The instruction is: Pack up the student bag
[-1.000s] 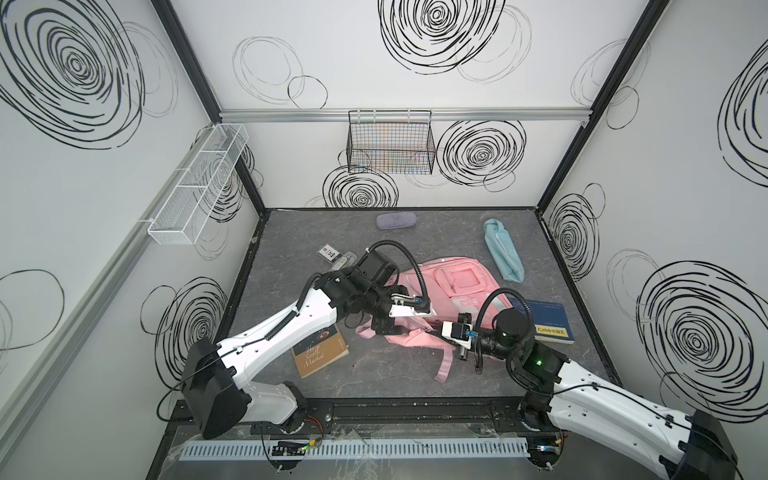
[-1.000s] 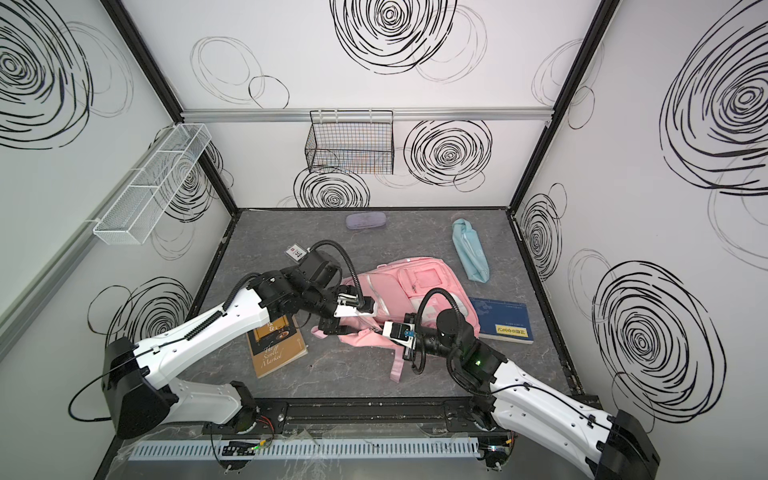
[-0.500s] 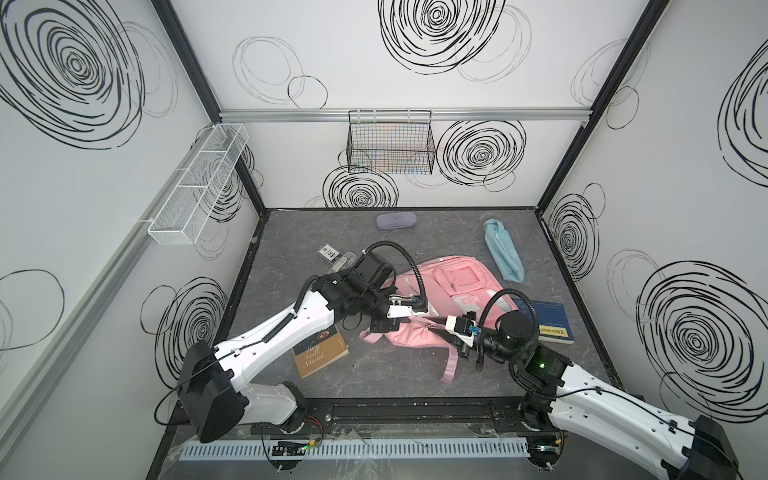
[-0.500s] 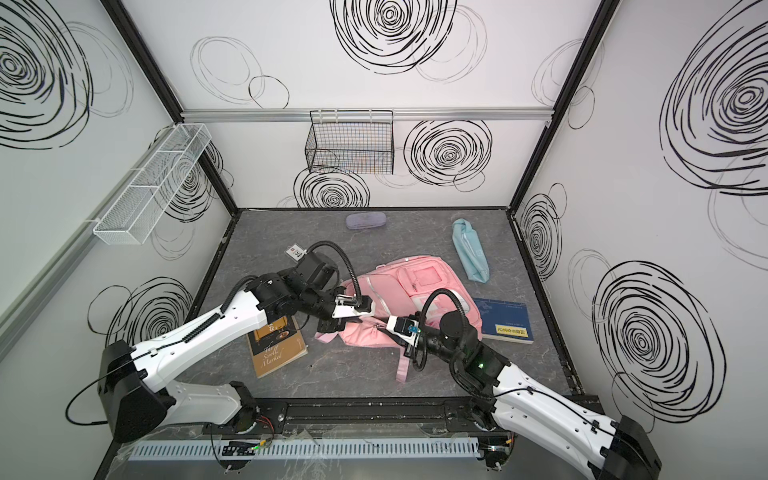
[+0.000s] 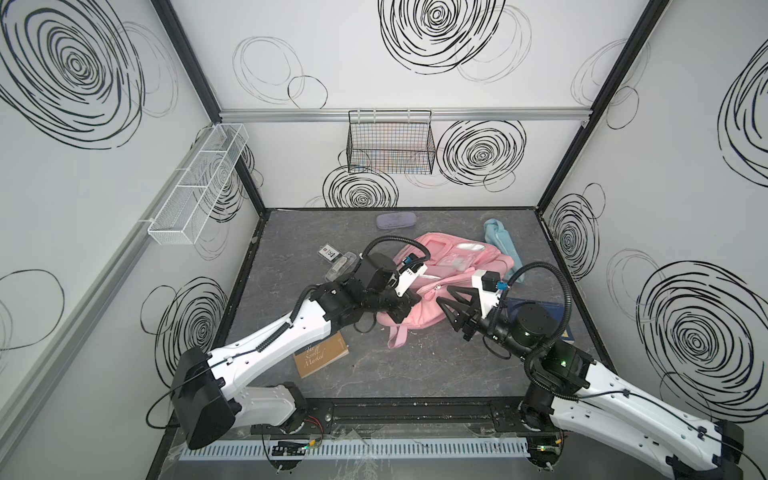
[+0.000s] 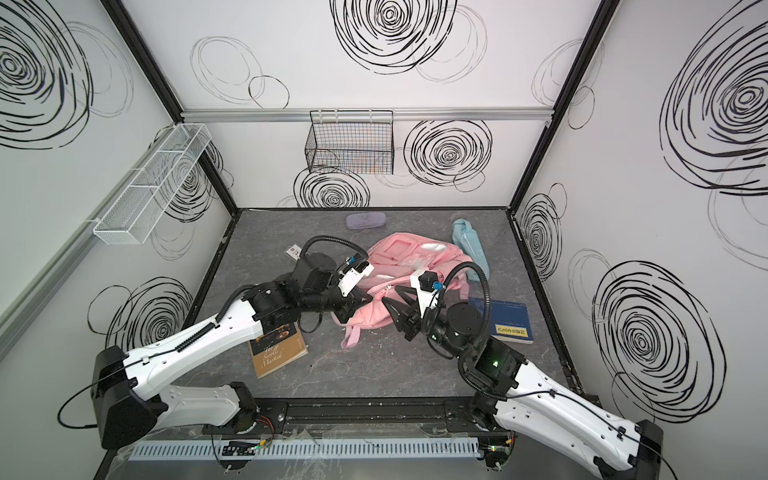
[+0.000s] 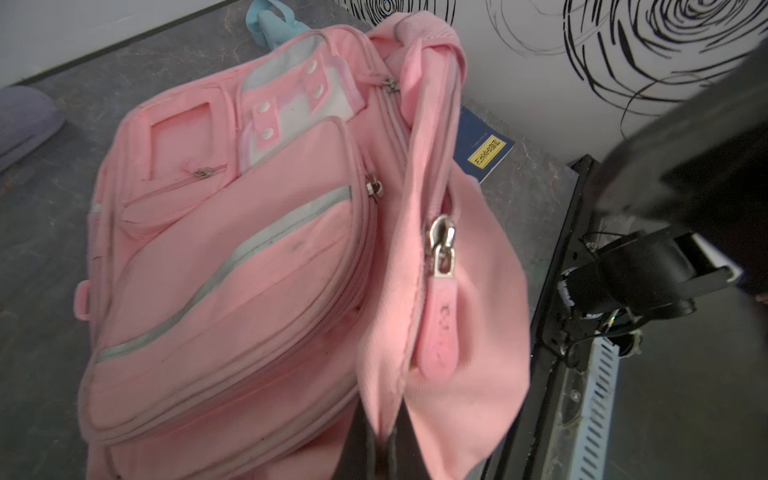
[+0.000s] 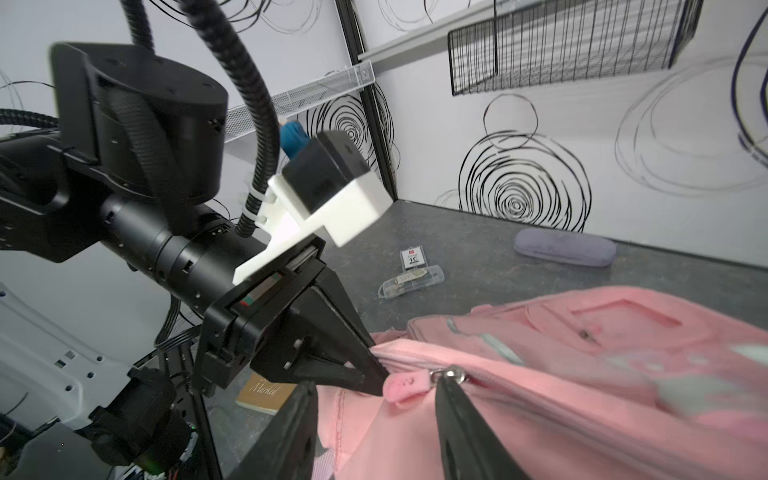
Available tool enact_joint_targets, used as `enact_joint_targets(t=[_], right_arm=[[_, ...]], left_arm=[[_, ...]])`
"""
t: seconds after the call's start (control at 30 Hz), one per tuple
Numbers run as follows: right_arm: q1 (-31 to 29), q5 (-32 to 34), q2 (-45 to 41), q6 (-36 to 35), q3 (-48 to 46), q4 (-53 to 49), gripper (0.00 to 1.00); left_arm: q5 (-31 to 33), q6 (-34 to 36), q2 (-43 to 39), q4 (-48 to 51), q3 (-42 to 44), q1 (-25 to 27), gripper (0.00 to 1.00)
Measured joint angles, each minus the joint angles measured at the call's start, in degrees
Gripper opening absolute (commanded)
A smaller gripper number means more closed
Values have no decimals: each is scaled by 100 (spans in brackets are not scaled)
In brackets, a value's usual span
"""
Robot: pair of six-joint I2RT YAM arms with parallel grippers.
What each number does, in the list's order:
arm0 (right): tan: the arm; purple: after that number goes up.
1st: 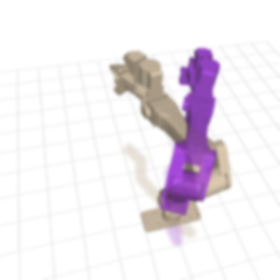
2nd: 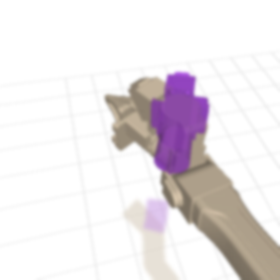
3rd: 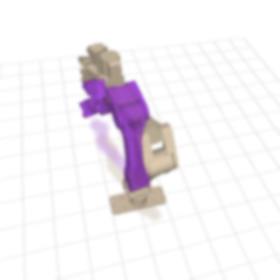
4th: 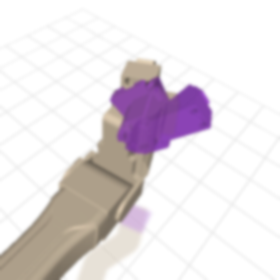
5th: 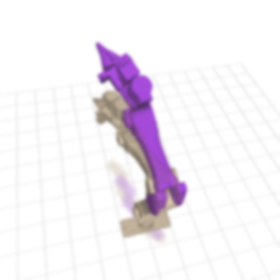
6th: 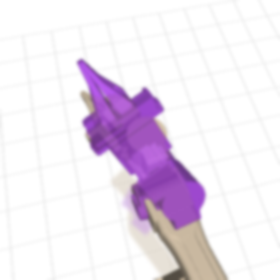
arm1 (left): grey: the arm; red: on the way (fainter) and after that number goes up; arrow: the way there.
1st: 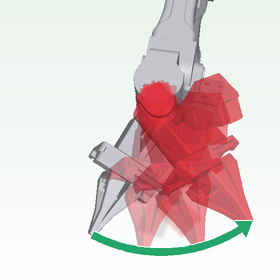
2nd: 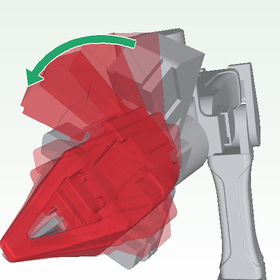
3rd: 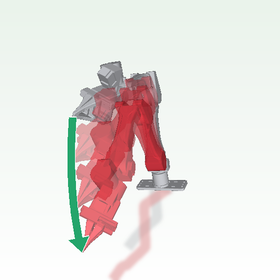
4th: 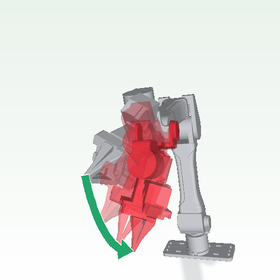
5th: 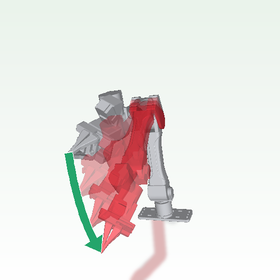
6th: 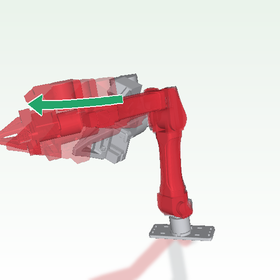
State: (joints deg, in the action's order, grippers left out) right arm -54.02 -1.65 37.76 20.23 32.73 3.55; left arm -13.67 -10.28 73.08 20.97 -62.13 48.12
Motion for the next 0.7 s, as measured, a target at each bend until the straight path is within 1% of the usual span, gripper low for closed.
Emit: enact_joint_targets(t=[0.1,0.2,0.27,0.37,0.43,0.63,0.7], right_arm=[[-203,291,175,566,76,-382,39],[-262,494,330,977,87,-638,37],[-260,612,339,1147,87,-704,39],[-258,796,334,1322,85,-706,46],[-214,863,328,1405,70,-697,47],[-31,678,291,1589,-175,-490,47],[-28,595,249,1624,-264,-385,49]], left_arm=[[127,-616,0,-55,31,278,0],[184,-1075,0,-190,153,470,0],[170,-1294,-4,-297,264,518,0],[90,-1508,-37,-509,415,566,0],[24,-1613,-122,-671,544,584,0],[-142,-1816,-442,-960,787,577,0],[-197,-1893,-494,-1060,887,546,0]])
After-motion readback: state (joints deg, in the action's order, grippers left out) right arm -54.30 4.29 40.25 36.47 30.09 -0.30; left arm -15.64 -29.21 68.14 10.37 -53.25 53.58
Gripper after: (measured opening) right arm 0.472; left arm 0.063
